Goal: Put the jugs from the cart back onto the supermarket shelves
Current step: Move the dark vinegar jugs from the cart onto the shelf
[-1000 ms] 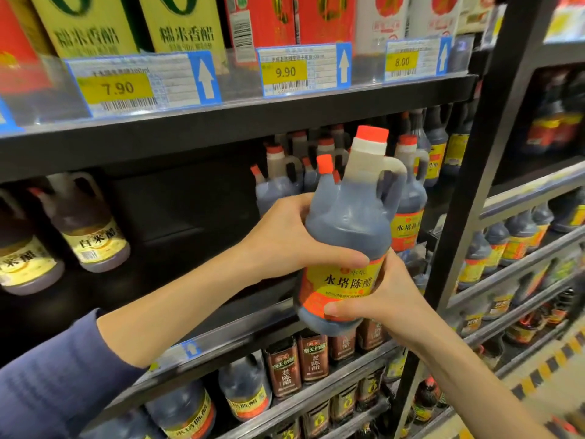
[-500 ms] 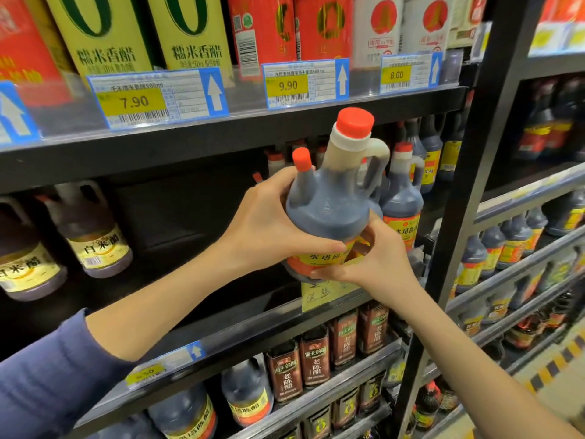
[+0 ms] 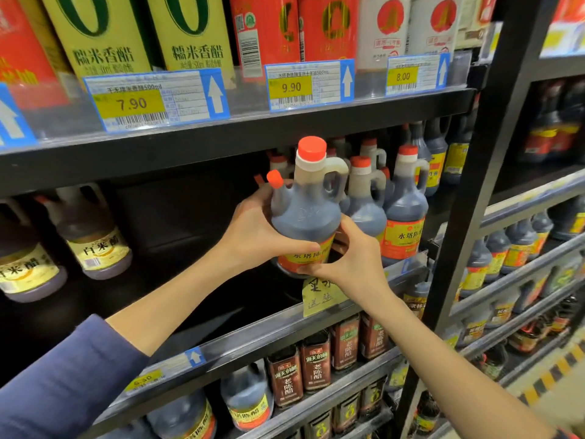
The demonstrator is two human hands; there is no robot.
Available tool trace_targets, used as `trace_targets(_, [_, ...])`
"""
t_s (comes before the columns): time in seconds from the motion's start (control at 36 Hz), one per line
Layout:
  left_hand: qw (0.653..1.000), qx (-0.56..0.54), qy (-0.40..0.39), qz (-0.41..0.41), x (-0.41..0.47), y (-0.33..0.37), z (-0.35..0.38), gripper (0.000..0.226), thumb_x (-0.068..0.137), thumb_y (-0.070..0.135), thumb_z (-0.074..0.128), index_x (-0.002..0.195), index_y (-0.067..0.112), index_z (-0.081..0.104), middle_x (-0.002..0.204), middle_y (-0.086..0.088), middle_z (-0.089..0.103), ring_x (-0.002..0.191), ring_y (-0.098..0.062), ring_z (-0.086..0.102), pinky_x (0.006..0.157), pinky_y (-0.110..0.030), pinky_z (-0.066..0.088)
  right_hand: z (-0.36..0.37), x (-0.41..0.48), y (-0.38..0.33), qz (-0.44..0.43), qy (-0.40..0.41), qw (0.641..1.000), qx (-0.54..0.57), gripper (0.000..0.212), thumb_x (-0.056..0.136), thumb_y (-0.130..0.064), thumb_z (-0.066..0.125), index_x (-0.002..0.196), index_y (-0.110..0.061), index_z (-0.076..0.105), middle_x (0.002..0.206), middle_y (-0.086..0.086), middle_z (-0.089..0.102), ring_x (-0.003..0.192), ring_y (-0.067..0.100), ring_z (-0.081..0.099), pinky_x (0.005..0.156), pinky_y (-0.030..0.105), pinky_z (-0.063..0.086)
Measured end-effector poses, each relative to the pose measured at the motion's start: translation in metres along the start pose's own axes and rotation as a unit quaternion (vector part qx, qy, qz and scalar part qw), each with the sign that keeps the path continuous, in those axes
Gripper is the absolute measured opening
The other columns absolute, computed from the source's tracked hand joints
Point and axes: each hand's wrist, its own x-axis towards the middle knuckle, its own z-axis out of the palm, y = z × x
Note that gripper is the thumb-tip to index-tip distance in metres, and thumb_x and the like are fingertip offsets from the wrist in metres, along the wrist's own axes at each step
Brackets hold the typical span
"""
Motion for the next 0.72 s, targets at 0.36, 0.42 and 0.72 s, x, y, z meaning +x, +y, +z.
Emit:
trace_targets(0.36, [0.999, -0.015, -0.016, -0.031, 0.006, -0.025, 0.007, 0.073, 0.053, 0.015, 0.093, 0.102, 0.047, 0.048, 0.108, 0.019, 0.061, 0.101, 0.007, 0.057, 0.078, -0.007, 0.048, 0.010, 0.000, 0.015, 0.006, 0.005, 0.997, -0.074, 0.069, 0.056, -0.023, 0.089, 0.117, -0.018, 0.057, 0.102, -0.013, 0.065, 0.098, 0.003, 0.060, 0.078, 0.013, 0.050])
trace_targets(0.42, [0.999, -0.021, -0.019, -0.042, 0.006, -0.030, 0.009, 0.070, 0.053, 0.017, 0.093, 0.101, 0.044, 0.051, 0.106, 0.018, 0.063, 0.100, 0.008, 0.058, 0.078, -0.007, 0.048, 0.012, -0.001, 0.020, 0.016, 0.000, 0.995, -0.096, 0.069, 0.055, -0.023, 0.088, 0.116, -0.019, 0.057, 0.103, -0.008, 0.068, 0.097, 0.009, 0.063, 0.078, 0.030, 0.054])
trace_targets(0.72, [0.994, -0.057, -0.038, -0.090, 0.007, -0.058, 0.024, 0.060, 0.056, 0.011, 0.091, 0.096, 0.039, 0.056, 0.096, 0.022, 0.064, 0.088, 0.019, 0.060, 0.069, -0.005, 0.048, 0.007, 0.000, 0.017, 0.079, -0.079, 0.959, -0.259, 0.078, 0.052, -0.052, 0.086, 0.114, -0.017, 0.055, 0.103, 0.000, 0.068, 0.102, 0.024, 0.062, 0.075, 0.036, 0.049])
